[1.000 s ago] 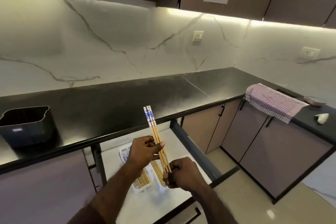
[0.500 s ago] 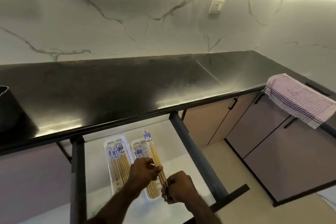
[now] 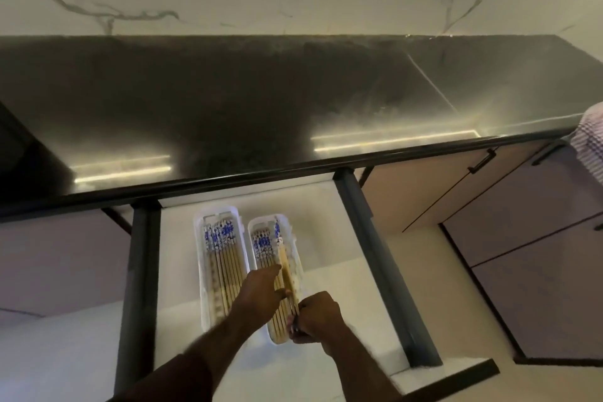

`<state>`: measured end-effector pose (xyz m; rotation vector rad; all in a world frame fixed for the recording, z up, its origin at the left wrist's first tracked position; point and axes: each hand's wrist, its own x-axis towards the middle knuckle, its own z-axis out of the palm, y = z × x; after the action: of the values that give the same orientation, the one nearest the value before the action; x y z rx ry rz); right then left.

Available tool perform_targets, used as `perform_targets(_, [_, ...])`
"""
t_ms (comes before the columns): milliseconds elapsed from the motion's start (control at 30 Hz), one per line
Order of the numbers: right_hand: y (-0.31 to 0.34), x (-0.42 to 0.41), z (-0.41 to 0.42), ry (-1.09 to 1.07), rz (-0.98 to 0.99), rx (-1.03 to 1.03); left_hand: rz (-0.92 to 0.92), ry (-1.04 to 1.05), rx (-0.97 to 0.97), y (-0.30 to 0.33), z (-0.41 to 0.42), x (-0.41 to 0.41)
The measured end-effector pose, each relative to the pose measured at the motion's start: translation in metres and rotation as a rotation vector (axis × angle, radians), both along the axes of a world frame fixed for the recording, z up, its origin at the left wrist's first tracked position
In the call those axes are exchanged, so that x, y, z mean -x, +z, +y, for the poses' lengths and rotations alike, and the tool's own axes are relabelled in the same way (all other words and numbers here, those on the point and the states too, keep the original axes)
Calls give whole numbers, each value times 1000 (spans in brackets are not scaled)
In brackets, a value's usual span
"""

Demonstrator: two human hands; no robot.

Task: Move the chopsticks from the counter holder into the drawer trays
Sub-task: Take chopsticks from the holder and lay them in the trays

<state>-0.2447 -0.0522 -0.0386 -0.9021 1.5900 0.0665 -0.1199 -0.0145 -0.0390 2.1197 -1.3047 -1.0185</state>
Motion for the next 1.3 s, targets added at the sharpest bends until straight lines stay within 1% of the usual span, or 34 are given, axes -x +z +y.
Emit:
perform_targets(100, [-10, -6, -4, -49, -7, -66, -106, -53, 30, -11, -3, 2])
perform_targets(167, [-14, -9, -4, -92, -3, -119, -193, -125, 42, -17, -7, 3])
perform_targets(300, [-19, -12, -1, -50, 43, -90, -433, -308, -38, -26, -14, 1])
perform_targets(333, [-21, -14, 0, -10, 71, -43, -478, -350, -51, -29, -15, 1])
perform_targets(467, [-19, -16, 3, 420, 322, 213, -604, -527, -80, -41, -14, -1])
perform_targets(533, [-21, -18, 7, 577, 392, 306, -647, -559, -56, -46, -16, -2])
perform_targets(567, [-22, -20, 9, 622, 416, 346, -663, -572, -45, -48, -17, -2])
perform_targets(700, [-26, -25, 13, 672, 456, 440, -739, -624, -26, -56, -21, -3])
perform_targets(833, [-27, -25, 16, 660, 438, 495, -818, -695, -36, -59, -22, -3])
perform_targets(933, [-24, -23, 18, 674, 426, 512, -830, -711, -52, -56, -23, -2])
perform_targets(1033, [-17, -20, 17, 684, 410, 536, -797, -722, -36, -50, -24, -3])
perform_targets(1200, [0, -13, 9, 665, 412, 603, -576, -703, 13, -31, -20, -5])
perform_targets(1300, [13, -8, 8, 619, 403, 635, -547, -650, 48, -23, -10, -7])
